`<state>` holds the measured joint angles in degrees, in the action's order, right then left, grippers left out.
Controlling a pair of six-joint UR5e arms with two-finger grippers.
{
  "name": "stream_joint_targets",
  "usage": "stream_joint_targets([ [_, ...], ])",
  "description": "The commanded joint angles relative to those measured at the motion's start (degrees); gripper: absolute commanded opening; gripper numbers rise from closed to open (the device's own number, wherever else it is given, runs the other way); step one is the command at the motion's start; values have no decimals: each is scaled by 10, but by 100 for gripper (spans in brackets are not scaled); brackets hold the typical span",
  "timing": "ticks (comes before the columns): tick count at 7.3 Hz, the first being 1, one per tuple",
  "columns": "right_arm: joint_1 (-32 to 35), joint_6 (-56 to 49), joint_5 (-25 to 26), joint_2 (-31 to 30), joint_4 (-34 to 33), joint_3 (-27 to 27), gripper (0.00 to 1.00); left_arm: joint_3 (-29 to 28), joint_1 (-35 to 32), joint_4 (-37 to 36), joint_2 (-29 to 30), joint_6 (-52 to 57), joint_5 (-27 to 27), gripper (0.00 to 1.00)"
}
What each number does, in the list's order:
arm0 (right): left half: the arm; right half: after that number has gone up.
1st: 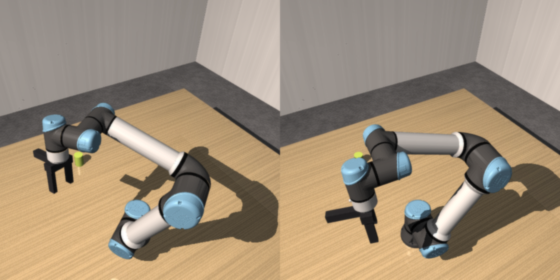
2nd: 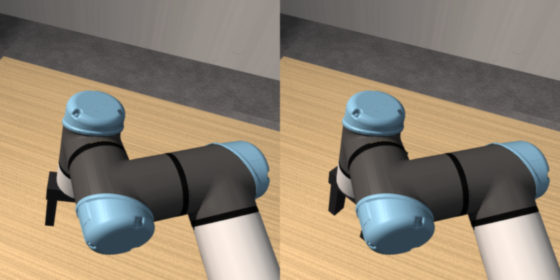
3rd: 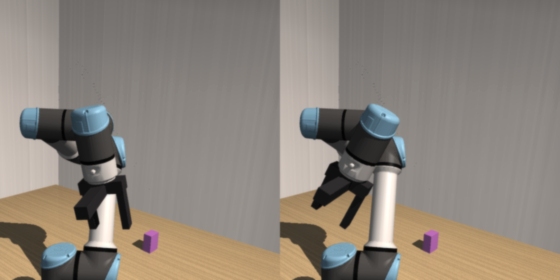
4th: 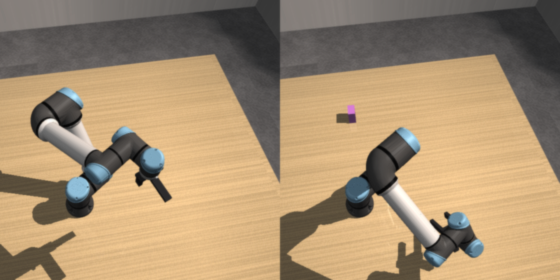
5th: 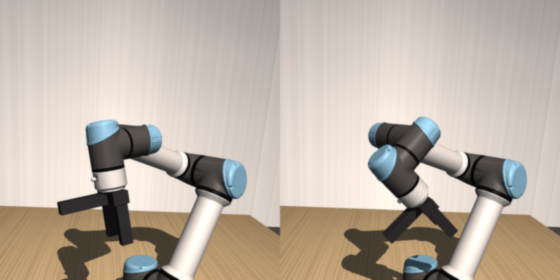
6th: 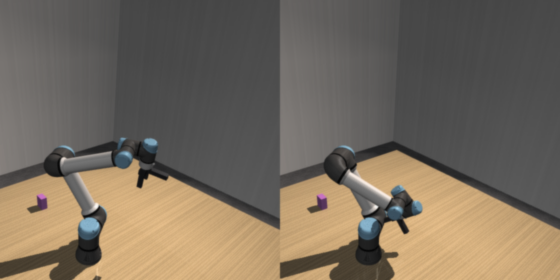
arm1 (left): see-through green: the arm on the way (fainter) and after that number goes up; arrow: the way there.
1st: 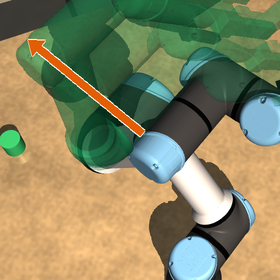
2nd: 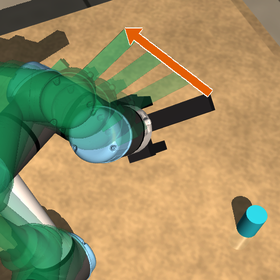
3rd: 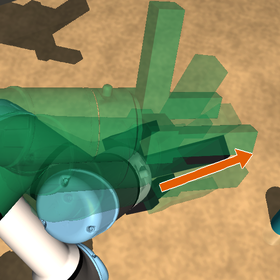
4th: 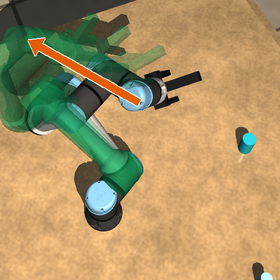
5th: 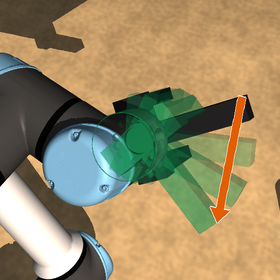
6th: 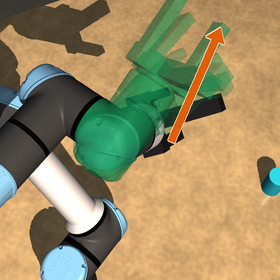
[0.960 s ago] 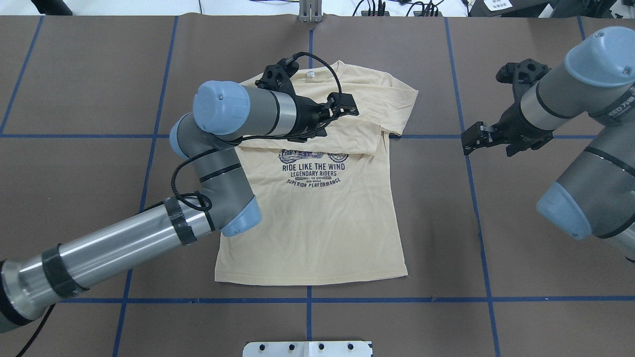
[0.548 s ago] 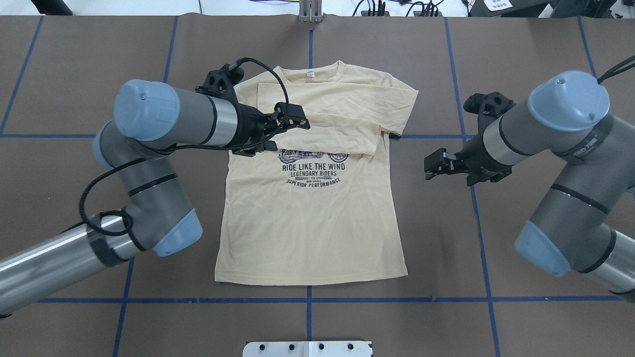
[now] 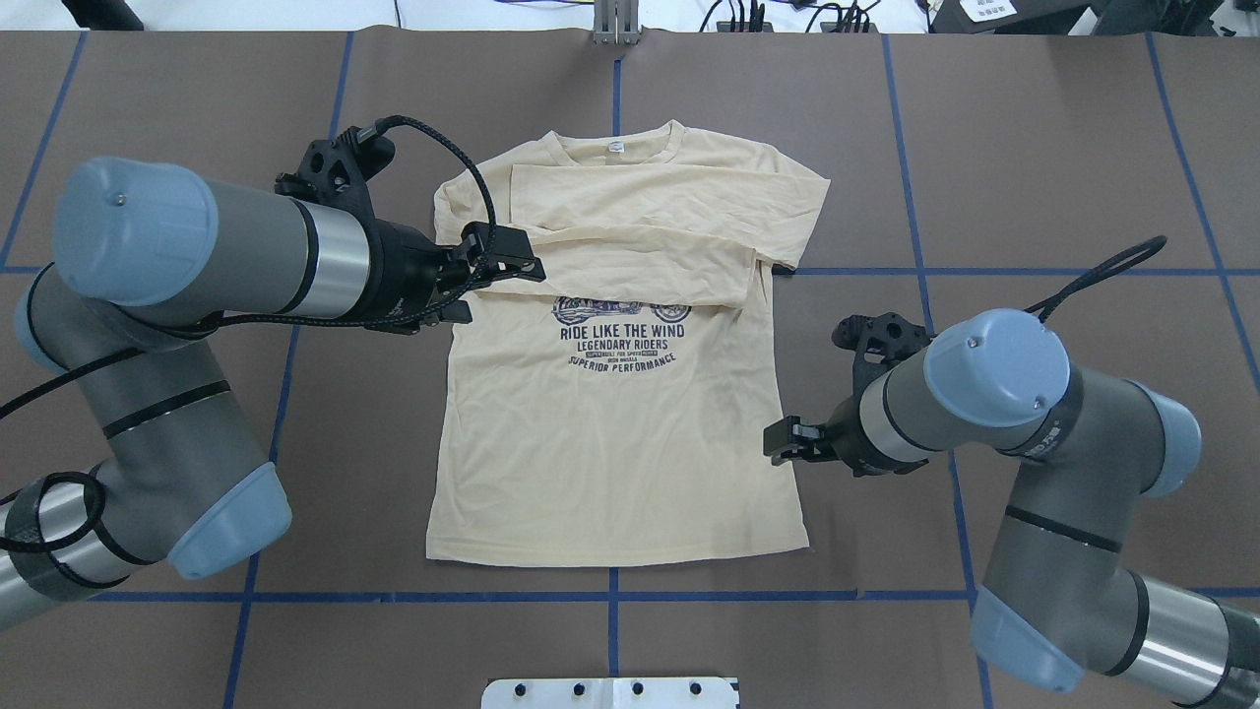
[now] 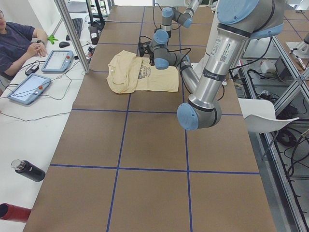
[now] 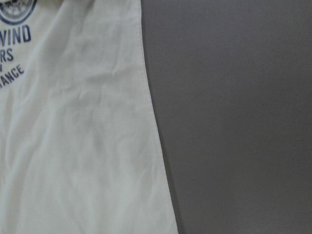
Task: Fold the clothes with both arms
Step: 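Move the right gripper to the shirt's side edge while the left holds the chest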
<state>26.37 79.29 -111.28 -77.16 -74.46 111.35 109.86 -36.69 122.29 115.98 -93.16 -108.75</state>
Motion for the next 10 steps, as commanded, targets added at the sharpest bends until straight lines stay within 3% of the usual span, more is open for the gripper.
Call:
stream_joint_targets([
  [1, -45, 3, 5, 5, -2, -10, 99, 10, 0, -3, -3, 1, 1, 100],
  [5, -59, 3, -1, 4, -9, -25, 92, 13, 0, -4, -3, 1, 1, 100],
  [7, -60, 3, -2, 5, -9, -32, 81, 13, 0, -3, -3, 1, 1, 100],
  [8, -61, 3, -1, 5, -9, -35, 69, 13, 0, -3, -3, 1, 1, 100],
  [10, -61, 6, -6, 6, -9, -34, 58, 13, -3, -3, -3, 1, 1, 100],
])
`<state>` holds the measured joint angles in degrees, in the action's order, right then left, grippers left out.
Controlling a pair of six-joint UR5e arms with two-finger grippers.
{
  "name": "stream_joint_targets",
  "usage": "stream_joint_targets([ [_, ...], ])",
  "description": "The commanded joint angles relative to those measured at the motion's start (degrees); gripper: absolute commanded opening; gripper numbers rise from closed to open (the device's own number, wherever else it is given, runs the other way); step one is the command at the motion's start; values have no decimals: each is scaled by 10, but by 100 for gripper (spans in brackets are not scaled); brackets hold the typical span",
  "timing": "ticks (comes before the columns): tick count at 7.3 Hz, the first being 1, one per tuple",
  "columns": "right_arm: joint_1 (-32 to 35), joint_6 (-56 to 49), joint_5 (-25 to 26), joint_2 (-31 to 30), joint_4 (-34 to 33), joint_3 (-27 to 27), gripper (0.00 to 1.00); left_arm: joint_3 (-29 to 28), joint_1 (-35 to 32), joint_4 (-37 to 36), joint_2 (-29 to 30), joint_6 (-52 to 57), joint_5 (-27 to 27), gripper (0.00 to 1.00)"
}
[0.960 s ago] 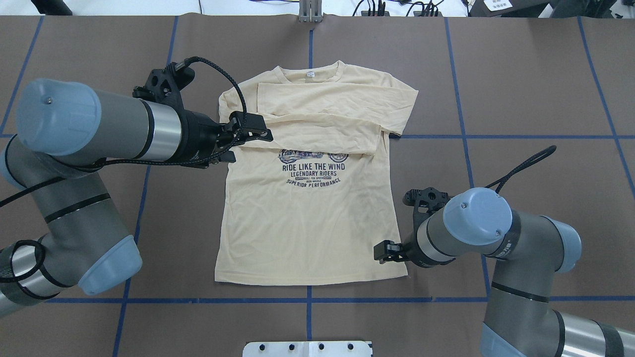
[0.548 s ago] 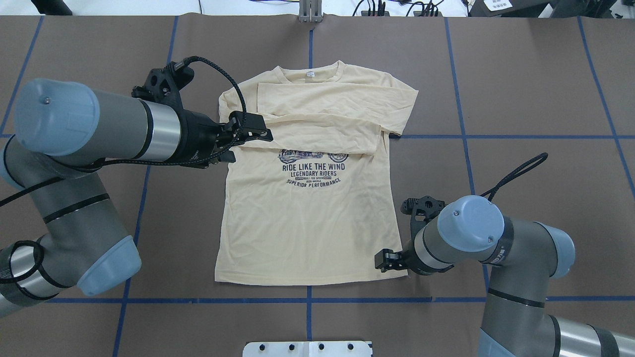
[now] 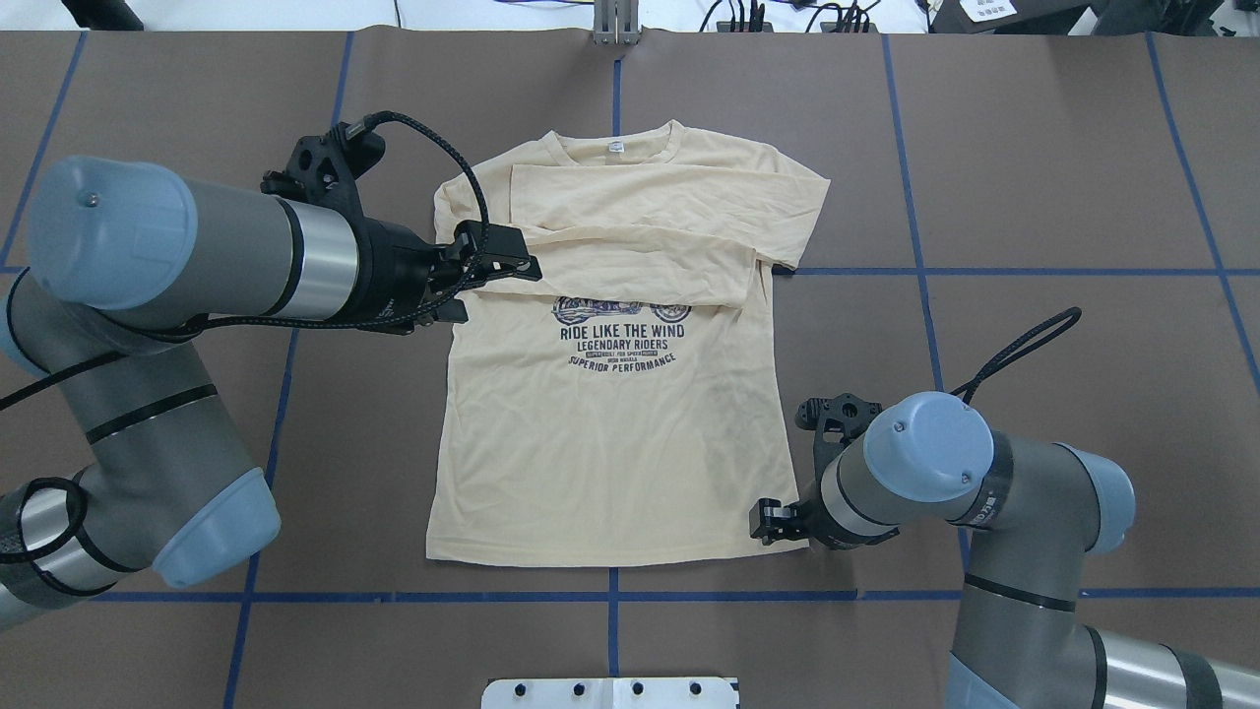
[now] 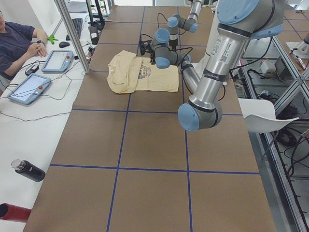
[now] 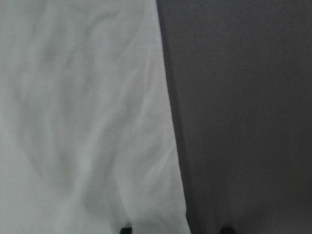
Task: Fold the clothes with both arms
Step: 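Move the right gripper to the shirt's side edge while the left holds the chest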
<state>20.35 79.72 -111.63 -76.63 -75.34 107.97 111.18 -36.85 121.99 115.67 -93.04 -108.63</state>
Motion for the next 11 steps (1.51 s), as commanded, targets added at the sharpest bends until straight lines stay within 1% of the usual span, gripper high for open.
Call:
stream_joint_targets([
  [1, 0, 3, -3, 1, 0, 0, 51, 0, -2, 0, 0, 0, 0, 100],
  [3, -1, 9, -3, 1, 0, 4, 31, -1, -2, 0, 0, 0, 0, 100],
  [4, -1, 16, -3, 1, 0, 5, 25, -1, -2, 0, 0, 0, 0, 100],
  [6, 0, 18, -4, 9, -3, 4, 21, -3, -2, -1, 0, 0, 1, 100],
  [7, 0, 18, -8, 17, -16, 5, 14, -4, -2, -1, 0, 0, 1, 100],
  [8, 1, 18, -8, 21, -18, 7, 0, -3, -3, -1, 0, 0, 1, 100],
  [10, 4, 18, -8, 21, -18, 35, 0, 2, -2, -5, -14, 0, 0, 100],
  [11, 4, 22, -5, 21, -18, 39, 0, 10, 4, -8, -43, -1, 0, 100],
])
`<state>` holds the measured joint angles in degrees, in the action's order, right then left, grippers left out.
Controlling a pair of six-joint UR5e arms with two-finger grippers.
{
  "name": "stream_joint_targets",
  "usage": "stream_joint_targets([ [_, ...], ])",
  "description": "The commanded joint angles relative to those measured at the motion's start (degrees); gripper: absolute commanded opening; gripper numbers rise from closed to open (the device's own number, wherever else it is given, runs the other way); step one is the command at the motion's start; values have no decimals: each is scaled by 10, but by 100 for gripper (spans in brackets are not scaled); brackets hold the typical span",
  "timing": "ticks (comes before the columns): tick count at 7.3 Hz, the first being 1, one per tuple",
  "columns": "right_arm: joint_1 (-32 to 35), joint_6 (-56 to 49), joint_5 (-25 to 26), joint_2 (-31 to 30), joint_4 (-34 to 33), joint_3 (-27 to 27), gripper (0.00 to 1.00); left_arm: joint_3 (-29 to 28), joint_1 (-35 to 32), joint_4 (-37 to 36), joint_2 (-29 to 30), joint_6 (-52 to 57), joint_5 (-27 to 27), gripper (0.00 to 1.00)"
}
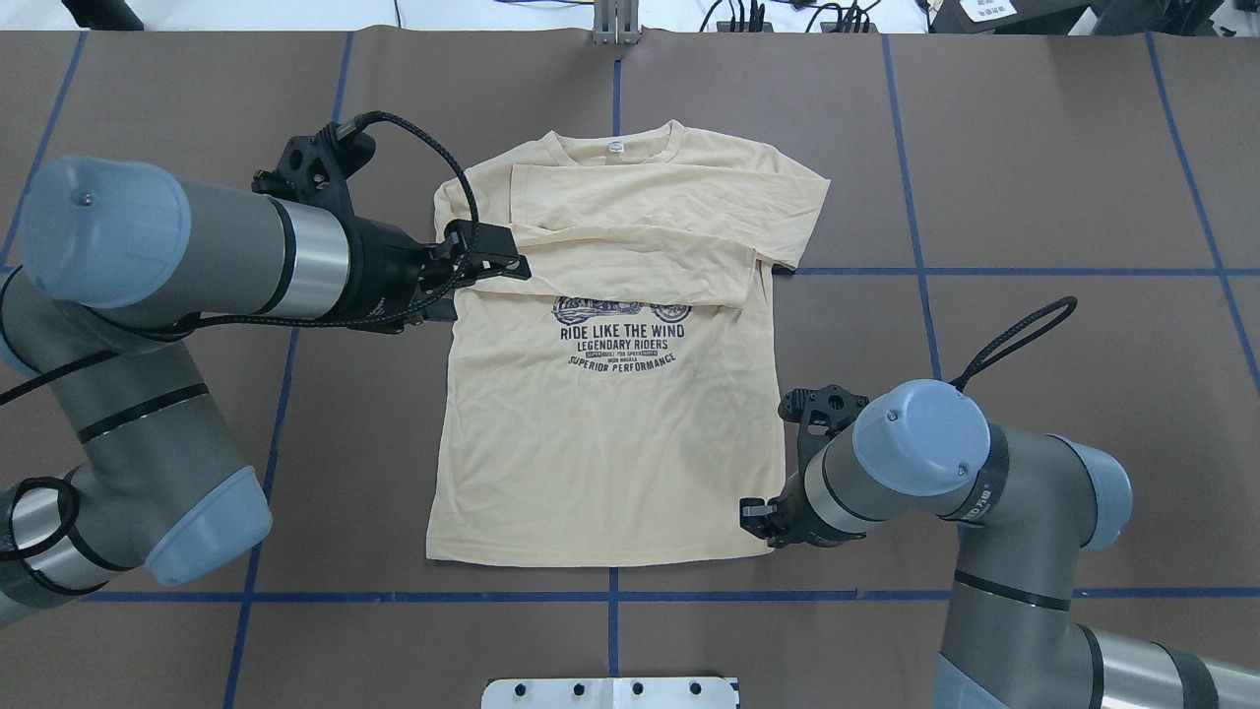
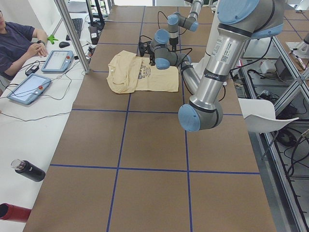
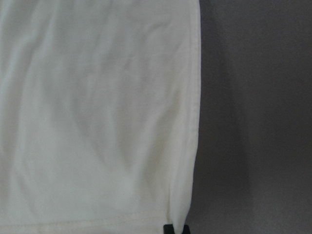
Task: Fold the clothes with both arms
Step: 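Move the right gripper to the shirt's side edge while the left holds the chest, then move the left gripper down to the hem corner nearest the robot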
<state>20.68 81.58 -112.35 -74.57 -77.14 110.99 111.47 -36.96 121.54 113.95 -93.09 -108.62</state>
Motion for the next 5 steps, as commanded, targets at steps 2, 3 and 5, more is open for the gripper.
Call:
stream_joint_targets([
  [2, 9, 27, 6, -1, 1, 28, 0, 15, 48, -30, -85, -3, 7, 100],
  [3, 16, 27, 6, -1, 1, 36, 0, 15, 90, -29, -114, -5, 56, 100],
  [5, 30, 27, 0, -1, 1, 53, 0, 15, 152, -29, -144, -38, 86, 99],
])
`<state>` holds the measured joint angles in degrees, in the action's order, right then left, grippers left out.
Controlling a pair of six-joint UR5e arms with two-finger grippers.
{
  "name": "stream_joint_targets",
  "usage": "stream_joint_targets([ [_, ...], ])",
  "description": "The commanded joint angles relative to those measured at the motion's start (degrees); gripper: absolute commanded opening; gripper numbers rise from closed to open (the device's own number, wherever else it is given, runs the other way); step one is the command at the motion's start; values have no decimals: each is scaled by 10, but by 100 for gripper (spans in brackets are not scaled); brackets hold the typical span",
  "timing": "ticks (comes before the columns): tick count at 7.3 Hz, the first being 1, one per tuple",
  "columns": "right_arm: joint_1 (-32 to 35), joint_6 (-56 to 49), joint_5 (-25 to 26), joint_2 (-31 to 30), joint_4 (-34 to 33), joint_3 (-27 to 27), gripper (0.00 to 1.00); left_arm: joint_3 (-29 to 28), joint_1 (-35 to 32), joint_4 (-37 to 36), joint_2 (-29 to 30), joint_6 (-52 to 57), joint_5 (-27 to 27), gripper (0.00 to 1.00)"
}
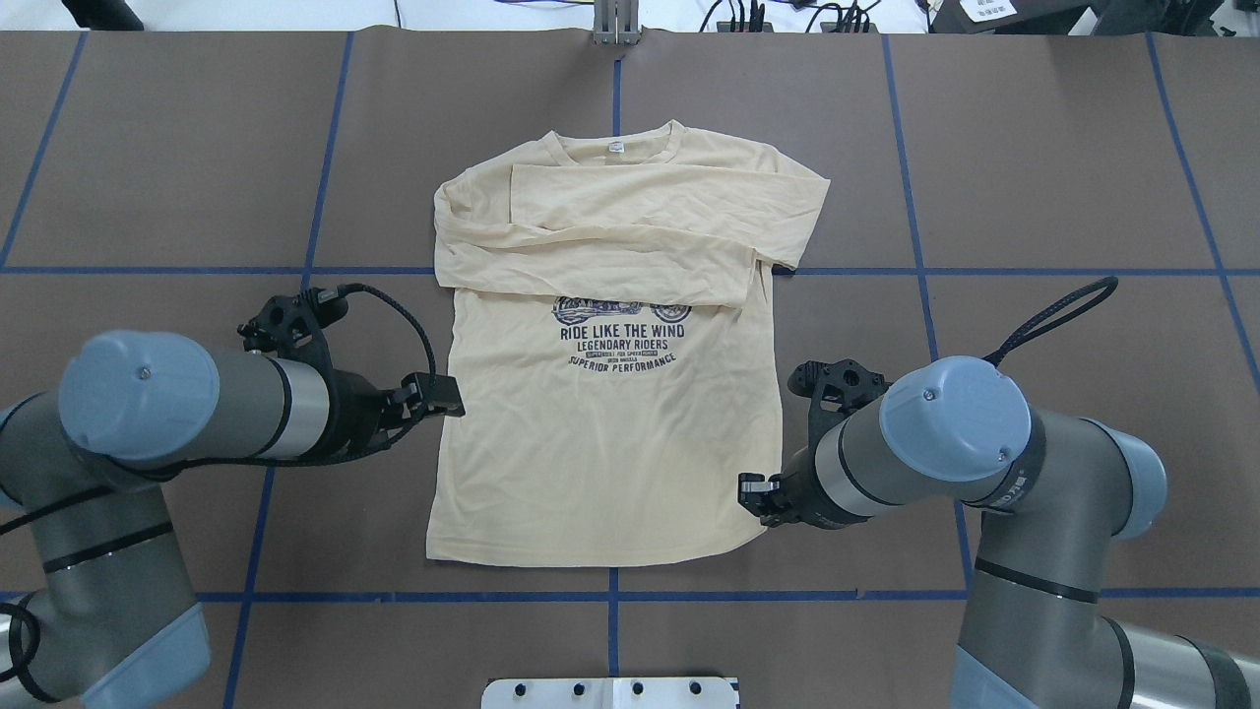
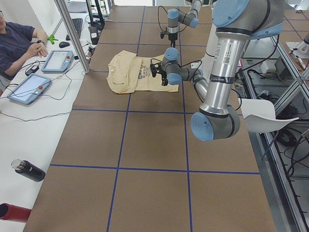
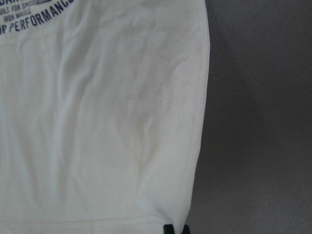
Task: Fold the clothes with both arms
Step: 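Move the left gripper down to the hem corner nearest the robot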
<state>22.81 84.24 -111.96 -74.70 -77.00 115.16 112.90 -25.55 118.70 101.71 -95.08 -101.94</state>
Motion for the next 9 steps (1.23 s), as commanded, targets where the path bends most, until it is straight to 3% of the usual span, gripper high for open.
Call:
stream_joint_targets([
  [1, 13, 0, -4, 0, -1, 15, 0, -1, 63, -3, -32, -27, 34, 98],
  [5, 12, 0, -3, 1, -1, 13, 0, -5, 98, -53, -21, -41, 36, 86],
  [9, 12, 0, -4, 0, -1, 12, 0, -16, 118, -108, 25, -41, 37, 81],
])
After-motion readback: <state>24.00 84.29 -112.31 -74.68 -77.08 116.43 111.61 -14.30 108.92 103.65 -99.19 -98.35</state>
